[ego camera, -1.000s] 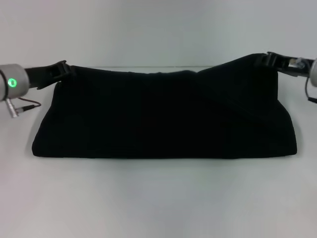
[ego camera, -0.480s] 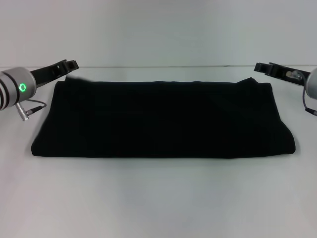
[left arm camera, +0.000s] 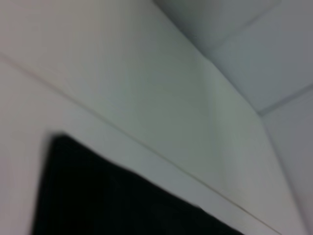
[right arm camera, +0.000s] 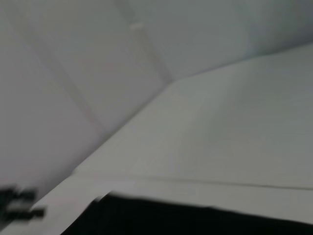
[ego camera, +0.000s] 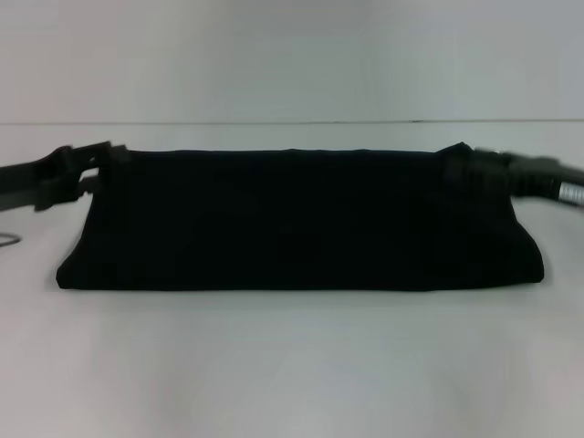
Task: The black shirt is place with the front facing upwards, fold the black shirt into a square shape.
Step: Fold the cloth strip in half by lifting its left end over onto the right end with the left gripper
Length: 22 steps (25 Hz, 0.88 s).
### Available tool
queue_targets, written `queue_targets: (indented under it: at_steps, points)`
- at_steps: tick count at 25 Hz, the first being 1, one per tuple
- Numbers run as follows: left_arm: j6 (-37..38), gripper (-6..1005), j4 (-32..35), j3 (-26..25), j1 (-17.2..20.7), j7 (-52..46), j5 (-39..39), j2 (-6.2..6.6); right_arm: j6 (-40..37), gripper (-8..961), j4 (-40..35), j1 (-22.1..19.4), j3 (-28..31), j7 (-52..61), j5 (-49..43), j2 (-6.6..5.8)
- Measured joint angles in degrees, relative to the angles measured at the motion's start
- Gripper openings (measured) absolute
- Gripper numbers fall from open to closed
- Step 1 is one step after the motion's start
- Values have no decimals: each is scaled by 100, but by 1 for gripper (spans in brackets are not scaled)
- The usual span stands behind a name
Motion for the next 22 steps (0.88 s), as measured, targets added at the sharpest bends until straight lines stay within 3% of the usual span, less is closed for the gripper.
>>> queue_targets:
  at_steps: [5, 8, 13, 22]
  points:
    - [1406, 794, 127, -14, 528, -635, 18, 257, -971, 718, -23, -404, -363, -1628, -7, 58]
    - [1822, 813, 287, -3, 872, -931, 75, 237, -995, 718, -24, -568, -549, -2066, -11, 183]
    - [1741, 818, 365, 9, 1273, -1119, 91, 98, -719, 718, -12, -671, -645, -2341, -48, 378]
    - [839, 820, 59, 47, 1204, -1248, 221, 40, -303, 718, 36, -513, -896, -2432, -443, 483]
